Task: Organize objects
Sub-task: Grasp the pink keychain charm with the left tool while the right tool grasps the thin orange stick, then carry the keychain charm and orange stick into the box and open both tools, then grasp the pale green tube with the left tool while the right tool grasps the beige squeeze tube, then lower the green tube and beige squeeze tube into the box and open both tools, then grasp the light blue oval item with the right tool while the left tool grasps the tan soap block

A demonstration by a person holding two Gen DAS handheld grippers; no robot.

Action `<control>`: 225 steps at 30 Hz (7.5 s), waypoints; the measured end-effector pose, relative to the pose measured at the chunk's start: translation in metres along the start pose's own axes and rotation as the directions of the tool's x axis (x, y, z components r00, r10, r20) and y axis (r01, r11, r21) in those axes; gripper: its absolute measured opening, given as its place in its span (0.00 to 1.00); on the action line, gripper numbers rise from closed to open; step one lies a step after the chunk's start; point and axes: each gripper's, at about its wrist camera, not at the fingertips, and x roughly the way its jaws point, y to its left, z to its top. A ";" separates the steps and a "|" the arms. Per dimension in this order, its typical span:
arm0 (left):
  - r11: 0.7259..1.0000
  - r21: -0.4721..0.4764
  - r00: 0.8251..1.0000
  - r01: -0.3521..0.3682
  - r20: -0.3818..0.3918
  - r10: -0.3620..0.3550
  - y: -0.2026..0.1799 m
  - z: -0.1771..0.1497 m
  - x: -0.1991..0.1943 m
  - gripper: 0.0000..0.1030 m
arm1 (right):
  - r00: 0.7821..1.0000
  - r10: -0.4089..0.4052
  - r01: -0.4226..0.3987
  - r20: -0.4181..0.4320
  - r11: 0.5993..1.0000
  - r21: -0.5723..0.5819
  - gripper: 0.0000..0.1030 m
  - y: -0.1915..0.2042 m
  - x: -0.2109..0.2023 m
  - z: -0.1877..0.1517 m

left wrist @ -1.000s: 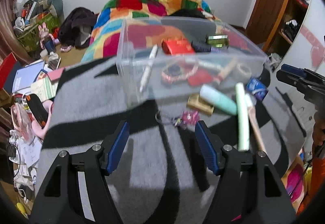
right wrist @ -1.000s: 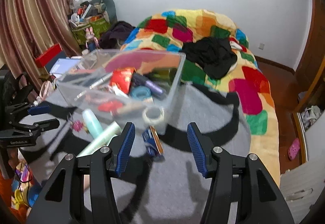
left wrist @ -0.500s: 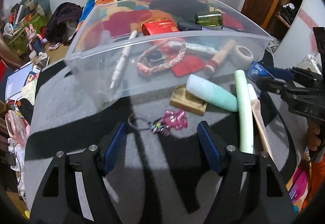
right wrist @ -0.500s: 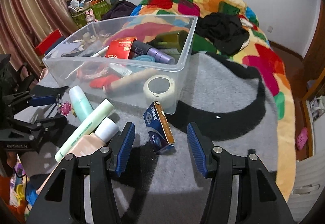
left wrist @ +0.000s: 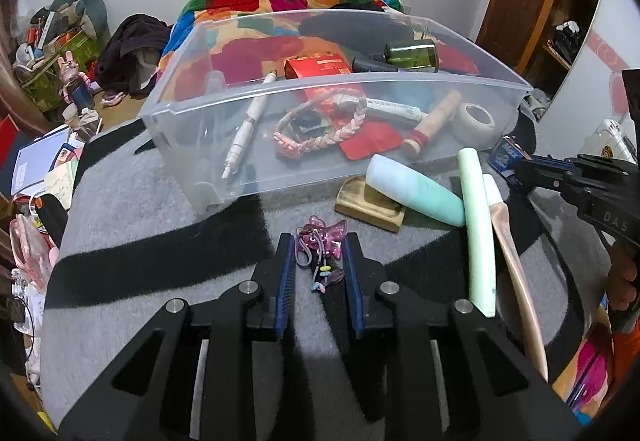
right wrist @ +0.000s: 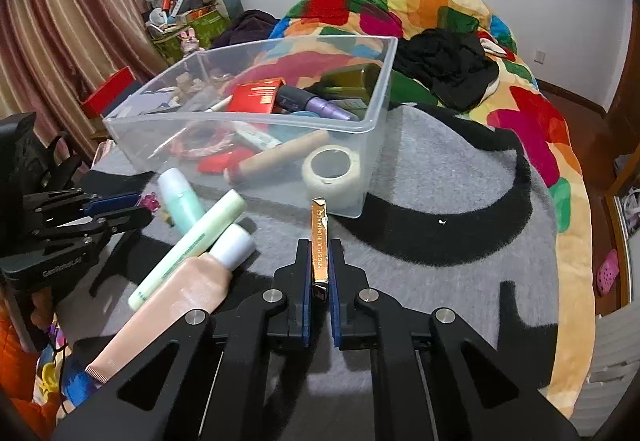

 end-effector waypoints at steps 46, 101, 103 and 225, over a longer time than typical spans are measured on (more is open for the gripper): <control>0.990 -0.131 0.970 0.059 0.244 -0.026 0.029 0.090 -0.057 0.23 | 0.989 0.062 -0.067 0.137 0.997 0.032 0.06 0.029 -0.002 0.090; 0.995 -0.054 0.992 0.089 0.092 -0.084 -0.007 -0.013 -0.045 0.49 | 0.998 0.054 -0.054 -0.013 0.998 -0.009 0.55 0.052 -0.009 -0.034; 0.994 -0.032 0.992 0.100 0.083 -0.097 -0.017 -0.012 -0.042 0.49 | 0.999 0.048 -0.048 -0.010 0.999 -0.008 0.55 0.049 -0.012 -0.037; 0.999 -0.043 0.995 0.030 0.097 -0.026 0.002 0.006 -0.039 0.64 | 0.995 0.095 -0.099 -0.030 0.985 -0.144 0.35 0.059 0.010 0.024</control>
